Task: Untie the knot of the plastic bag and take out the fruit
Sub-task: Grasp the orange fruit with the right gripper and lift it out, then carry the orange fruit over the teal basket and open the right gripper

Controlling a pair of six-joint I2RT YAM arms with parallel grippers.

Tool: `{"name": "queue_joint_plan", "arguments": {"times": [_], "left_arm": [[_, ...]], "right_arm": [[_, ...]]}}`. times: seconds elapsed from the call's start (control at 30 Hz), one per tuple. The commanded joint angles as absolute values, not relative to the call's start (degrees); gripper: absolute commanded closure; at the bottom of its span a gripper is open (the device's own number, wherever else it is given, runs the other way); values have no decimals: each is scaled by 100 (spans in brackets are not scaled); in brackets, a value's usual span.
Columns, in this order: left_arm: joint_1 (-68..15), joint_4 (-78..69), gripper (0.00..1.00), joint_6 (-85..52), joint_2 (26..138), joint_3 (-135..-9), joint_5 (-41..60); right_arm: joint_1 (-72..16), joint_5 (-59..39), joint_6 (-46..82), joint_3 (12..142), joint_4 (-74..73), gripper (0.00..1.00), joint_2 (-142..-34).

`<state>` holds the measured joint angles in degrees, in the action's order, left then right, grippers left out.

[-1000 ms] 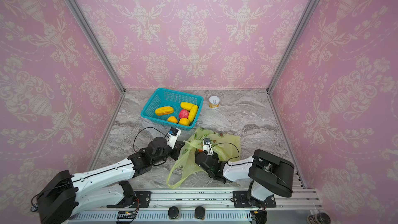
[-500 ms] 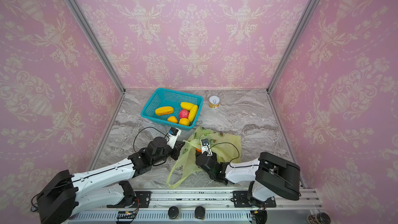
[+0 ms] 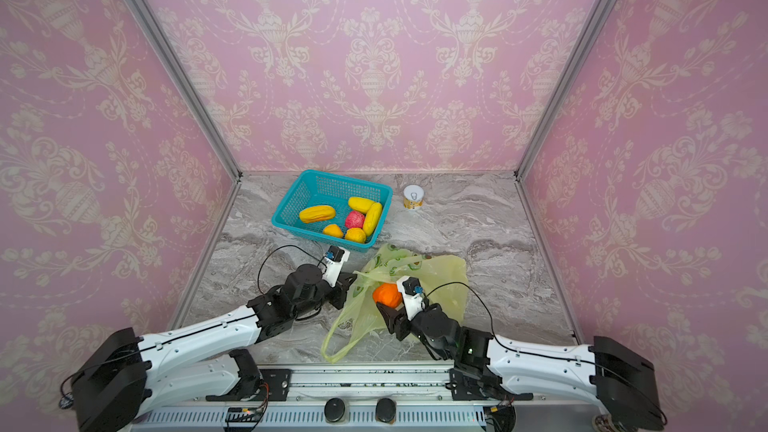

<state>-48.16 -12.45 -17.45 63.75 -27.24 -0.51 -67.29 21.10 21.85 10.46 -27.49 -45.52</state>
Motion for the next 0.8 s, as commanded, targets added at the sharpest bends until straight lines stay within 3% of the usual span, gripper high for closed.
{"name": "queue_joint_plan", "arguments": {"times": [0.0, 0.17, 0.33, 0.47, 0.77], "left_arm": [[-4790, -1209, 100, -1765, 6442, -2724, -62], [-4790, -1207, 100, -1766, 6459, -2733, -58], [-4790, -1213, 100, -1756, 6460, -2729, -63], [-4793, -1200, 100, -1748, 6456, -2740, -74], [-4783, -1204, 100, -1736, 6398, -2698, -72]], "right_arm": [[-6759, 1791, 1962, 940, -2508, 58, -3925], [-6750, 1916, 1705, 1077, -2510, 61, -3397], [-6694, 1982, 1468, 1714, -2746, 65, -3873], [-6359, 2214, 1644, 2678, -2437, 66, -4992], [-4867, 1930, 2846, 6183, 420, 75, -8547]]}}
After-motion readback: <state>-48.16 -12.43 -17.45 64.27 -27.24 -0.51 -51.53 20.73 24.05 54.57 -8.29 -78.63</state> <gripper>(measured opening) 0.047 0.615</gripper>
